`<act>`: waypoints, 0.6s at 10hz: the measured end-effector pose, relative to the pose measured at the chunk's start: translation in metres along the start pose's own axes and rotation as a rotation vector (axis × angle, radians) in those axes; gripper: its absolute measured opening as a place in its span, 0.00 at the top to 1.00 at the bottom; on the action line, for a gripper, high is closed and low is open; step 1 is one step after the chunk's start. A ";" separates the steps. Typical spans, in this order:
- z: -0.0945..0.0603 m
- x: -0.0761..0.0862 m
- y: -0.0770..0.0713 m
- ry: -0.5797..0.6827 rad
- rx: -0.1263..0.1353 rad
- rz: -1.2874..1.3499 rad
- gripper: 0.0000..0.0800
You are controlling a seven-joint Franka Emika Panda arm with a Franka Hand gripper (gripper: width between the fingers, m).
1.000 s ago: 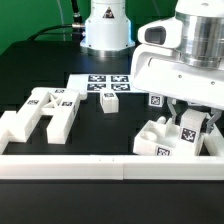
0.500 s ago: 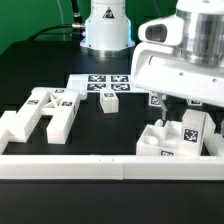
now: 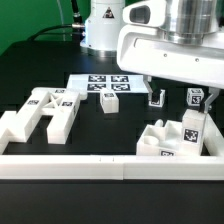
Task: Assemble chair
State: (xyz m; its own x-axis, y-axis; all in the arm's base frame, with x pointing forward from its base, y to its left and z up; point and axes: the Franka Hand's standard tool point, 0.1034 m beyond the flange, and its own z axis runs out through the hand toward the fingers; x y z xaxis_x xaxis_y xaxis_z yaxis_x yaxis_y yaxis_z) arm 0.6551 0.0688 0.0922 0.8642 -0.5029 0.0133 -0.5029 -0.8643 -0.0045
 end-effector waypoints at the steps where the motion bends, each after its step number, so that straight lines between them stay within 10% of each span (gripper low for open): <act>1: 0.000 0.000 0.000 0.000 0.000 0.000 0.19; 6: -0.003 -0.003 0.006 -0.014 -0.013 -0.154 0.19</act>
Offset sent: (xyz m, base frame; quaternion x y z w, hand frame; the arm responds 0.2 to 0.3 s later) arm 0.0000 0.0000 0.0000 0.0000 0.0000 0.0000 1.0000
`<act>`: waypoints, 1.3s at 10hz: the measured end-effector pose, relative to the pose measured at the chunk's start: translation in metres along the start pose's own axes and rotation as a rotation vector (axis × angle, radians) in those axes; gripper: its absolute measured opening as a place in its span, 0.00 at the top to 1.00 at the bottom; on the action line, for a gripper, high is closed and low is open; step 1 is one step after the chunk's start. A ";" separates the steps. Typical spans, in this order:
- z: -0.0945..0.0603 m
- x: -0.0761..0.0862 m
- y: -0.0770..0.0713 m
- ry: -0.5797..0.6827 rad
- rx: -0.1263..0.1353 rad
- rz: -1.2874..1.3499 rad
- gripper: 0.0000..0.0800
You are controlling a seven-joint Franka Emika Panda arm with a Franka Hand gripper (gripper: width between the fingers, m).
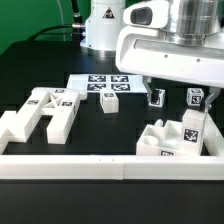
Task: Assemble chair
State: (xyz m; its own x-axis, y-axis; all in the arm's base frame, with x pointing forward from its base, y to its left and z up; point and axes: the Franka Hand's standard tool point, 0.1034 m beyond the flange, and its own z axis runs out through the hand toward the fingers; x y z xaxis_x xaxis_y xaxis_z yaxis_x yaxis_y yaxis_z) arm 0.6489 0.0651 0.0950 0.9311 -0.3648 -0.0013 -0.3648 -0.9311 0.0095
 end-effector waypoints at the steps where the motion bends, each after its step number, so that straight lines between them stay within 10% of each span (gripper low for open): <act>1: -0.006 -0.004 0.010 -0.003 0.008 -0.106 0.19; 4: -0.008 -0.019 0.066 0.006 0.030 -0.221 0.19; 9: -0.005 -0.022 0.069 -0.001 0.021 -0.222 0.19; 13: 0.013 -0.066 0.106 0.002 0.013 -0.269 0.19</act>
Offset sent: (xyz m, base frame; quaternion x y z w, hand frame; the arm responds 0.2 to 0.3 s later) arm -0.0596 -0.0725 -0.0034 0.0452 0.0269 0.0060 0.9986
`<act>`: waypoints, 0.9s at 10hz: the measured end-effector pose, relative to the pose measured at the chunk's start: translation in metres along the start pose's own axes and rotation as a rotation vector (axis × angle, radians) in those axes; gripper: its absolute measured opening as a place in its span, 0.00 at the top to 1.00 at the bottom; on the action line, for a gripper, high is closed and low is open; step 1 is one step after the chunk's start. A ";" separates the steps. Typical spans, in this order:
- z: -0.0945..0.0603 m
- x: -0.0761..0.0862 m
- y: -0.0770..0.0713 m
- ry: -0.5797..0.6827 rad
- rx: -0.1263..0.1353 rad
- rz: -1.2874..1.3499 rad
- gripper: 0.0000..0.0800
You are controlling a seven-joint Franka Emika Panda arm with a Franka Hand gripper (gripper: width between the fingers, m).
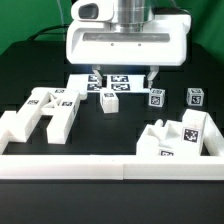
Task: Assemble chair
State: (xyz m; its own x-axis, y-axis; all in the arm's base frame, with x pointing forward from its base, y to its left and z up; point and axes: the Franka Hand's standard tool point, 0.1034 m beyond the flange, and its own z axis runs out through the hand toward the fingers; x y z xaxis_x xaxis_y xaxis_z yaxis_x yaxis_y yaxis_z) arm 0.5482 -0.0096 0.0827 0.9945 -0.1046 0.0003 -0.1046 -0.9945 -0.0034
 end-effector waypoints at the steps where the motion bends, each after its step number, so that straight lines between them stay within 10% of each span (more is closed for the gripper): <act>1: 0.000 0.000 0.005 0.000 -0.001 0.011 0.19; 9: 0.016 -0.032 0.017 -0.020 -0.005 -0.225 0.19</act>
Offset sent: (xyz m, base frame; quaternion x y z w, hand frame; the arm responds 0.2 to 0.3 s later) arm 0.0000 0.0000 0.0000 0.0000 0.0000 0.0000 1.0000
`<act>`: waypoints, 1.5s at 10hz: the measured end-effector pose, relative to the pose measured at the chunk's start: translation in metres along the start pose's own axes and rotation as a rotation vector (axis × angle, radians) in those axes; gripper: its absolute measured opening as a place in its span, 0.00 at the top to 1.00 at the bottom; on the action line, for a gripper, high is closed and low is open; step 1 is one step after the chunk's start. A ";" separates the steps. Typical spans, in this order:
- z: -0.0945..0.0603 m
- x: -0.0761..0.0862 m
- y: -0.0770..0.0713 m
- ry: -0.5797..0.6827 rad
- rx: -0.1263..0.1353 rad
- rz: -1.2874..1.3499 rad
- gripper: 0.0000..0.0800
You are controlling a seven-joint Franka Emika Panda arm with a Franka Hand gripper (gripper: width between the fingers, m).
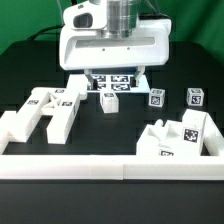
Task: Assemble chair
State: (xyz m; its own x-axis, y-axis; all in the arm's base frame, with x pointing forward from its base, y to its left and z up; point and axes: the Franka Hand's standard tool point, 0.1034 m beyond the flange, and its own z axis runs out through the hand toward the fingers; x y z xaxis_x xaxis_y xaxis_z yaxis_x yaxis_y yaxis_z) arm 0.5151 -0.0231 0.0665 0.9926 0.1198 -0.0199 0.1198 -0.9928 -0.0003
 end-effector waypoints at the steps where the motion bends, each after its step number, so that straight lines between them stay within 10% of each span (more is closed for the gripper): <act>1: 0.000 0.001 0.000 0.001 0.000 0.000 0.19; 11: 0.013 -0.025 -0.008 -0.488 0.014 -0.038 0.19; 12: 0.016 -0.027 -0.005 -0.544 -0.041 -0.001 0.19; 15: 0.019 -0.027 0.002 -0.528 -0.030 -0.018 0.19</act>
Offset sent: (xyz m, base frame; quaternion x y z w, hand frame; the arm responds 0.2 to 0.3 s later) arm 0.0000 0.0000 0.0000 0.0000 -0.0650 0.0000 0.9979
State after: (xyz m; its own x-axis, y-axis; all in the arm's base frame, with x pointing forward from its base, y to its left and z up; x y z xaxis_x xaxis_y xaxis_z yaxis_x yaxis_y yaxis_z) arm 0.4879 -0.0279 0.0475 0.8461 0.1123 -0.5210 0.1452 -0.9891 0.0227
